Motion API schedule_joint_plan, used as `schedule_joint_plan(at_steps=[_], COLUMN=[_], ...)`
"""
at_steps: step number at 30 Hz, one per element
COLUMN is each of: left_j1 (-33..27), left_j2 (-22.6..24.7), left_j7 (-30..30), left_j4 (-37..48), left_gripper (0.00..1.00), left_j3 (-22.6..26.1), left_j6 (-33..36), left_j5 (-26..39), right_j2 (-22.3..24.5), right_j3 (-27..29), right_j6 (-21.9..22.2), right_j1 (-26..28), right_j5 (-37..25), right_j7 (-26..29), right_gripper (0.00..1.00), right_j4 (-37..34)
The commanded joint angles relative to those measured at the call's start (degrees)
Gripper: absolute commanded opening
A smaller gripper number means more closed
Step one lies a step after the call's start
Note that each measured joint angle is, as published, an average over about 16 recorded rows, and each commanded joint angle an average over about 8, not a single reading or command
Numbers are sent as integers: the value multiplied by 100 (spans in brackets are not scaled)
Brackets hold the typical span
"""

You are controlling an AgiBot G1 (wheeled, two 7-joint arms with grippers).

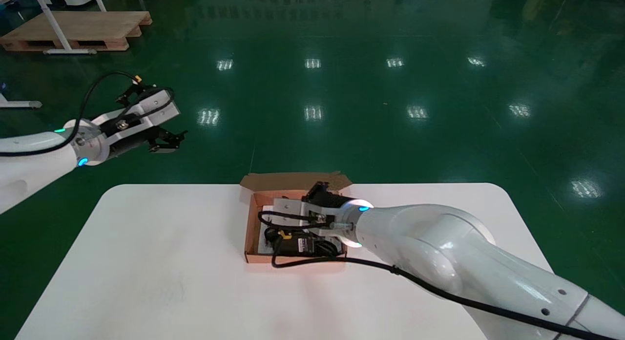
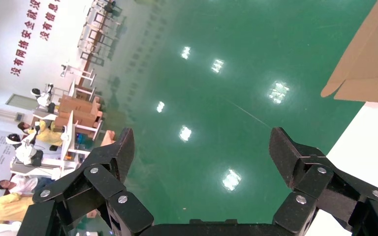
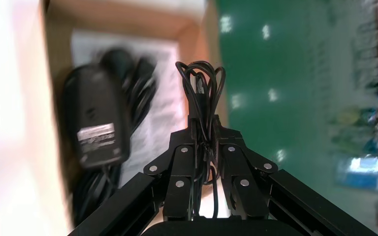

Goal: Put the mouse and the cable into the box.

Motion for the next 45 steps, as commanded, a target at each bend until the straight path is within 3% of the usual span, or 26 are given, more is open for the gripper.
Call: schedule_joint_plan(at_steps=[1,2,19,35,45], left_j1=[14,16,13,33,474], left_j2=[-18,-21,-7,-24,-394], left_j7=[-64,-71,-36,-57,-515], left_j4=[-48,-56,-24,-53,-724], left_gripper=[100,100,100,100,100], left_j3=[23,27,10,1,-286], left_j6=[-11,-13,-10,20,814], left_j5=[31,36,22,2,-567], right_j2=[-7,-10,113,1199,1918], right_j3=[-124,-142,56,1219,1992], right_j6=[99,111,-51,-1298,-2127], right_j1=[-23,-25,-86,-756,-1199], right_j5=[-95,-103,159,2488,4032], right_j7=[186,201,65,-546,-951], right_gripper=[93,100,100,100,100], right_j4=[-175,-199,-42,418,726])
